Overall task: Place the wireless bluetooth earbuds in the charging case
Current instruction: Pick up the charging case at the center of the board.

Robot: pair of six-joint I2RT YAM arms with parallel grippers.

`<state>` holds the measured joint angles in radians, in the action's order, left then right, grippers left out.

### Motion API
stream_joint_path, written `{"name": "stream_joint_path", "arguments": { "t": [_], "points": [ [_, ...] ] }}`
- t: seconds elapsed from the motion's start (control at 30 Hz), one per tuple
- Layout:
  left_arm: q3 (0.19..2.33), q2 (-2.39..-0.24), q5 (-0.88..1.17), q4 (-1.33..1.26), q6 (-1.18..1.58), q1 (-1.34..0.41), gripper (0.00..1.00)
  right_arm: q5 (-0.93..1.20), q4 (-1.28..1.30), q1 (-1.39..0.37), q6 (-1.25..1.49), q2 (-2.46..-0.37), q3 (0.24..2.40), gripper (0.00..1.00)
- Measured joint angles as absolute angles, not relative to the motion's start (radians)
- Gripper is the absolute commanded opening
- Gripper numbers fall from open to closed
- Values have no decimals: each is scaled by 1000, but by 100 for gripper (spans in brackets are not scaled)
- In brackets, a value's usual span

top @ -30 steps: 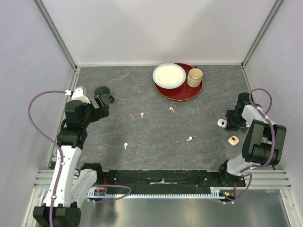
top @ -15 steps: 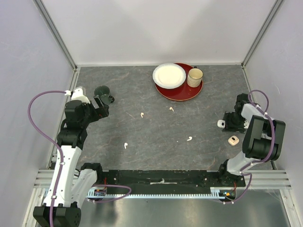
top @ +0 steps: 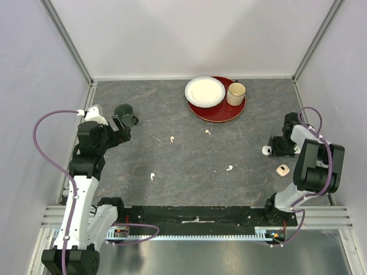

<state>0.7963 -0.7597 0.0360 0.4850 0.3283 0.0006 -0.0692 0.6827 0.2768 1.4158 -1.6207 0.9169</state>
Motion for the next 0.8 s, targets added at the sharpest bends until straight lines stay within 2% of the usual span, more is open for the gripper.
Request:
{"name": "stream_joint_path", "arguments": {
  "t": [0.3,0.57,0.8],
  "points": [
    [792,-779,160,467,352,30,100,-35,493,185,1282,-1535,826,10],
    [749,-801,363,400,353,38,100,33,218,140,1202,-1270,657,7],
    [691,-770,449,317,353,38,100,102,165,119,1181,-1243,657,1]
  ]
}}
